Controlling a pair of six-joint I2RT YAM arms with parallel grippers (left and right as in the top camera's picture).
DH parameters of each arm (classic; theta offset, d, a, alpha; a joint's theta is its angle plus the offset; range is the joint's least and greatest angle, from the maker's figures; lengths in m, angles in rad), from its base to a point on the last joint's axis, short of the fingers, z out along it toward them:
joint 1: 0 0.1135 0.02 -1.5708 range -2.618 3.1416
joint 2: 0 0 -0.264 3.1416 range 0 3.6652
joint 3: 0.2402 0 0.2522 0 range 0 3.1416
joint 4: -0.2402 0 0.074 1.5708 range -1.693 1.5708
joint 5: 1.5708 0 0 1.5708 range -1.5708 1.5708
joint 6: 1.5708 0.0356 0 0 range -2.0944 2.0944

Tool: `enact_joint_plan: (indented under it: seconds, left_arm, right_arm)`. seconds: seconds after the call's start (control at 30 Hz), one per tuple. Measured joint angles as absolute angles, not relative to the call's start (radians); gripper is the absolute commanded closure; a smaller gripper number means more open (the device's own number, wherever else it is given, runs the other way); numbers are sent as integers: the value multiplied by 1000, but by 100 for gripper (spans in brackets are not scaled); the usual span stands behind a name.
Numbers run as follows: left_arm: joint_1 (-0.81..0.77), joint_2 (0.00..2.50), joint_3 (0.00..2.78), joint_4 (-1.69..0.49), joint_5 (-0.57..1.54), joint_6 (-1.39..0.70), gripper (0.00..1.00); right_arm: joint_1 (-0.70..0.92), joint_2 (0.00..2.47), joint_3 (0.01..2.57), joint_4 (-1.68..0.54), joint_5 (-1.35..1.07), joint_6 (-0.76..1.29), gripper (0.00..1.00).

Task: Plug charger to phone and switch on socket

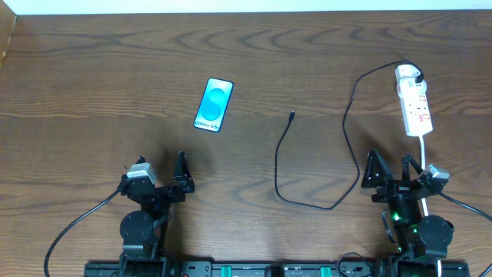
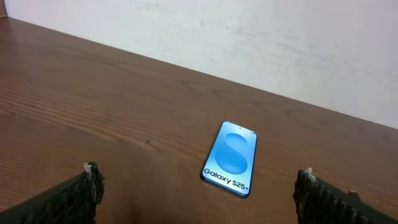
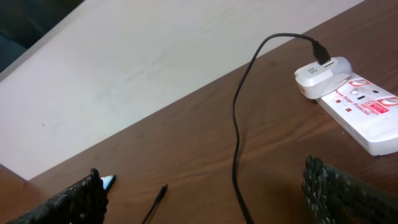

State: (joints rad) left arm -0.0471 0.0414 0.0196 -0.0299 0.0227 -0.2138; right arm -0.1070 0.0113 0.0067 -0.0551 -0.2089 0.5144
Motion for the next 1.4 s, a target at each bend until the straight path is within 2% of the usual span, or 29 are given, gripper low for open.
enact_joint_plan:
  seconds: [0.83,1.07,1.4]
  left_arm:
    - [-47,69,35,-54,21,-205,1]
    - [-47,200,91,-79,31,-183,1]
    - [-47,496,315,-78,101,-130,1]
  right_arm:
    - [-107,11,7,-55,-209,514,1]
    - [-107,11,7,-55,-209,514,1]
    - [-107,12,7,-55,-209,514,1]
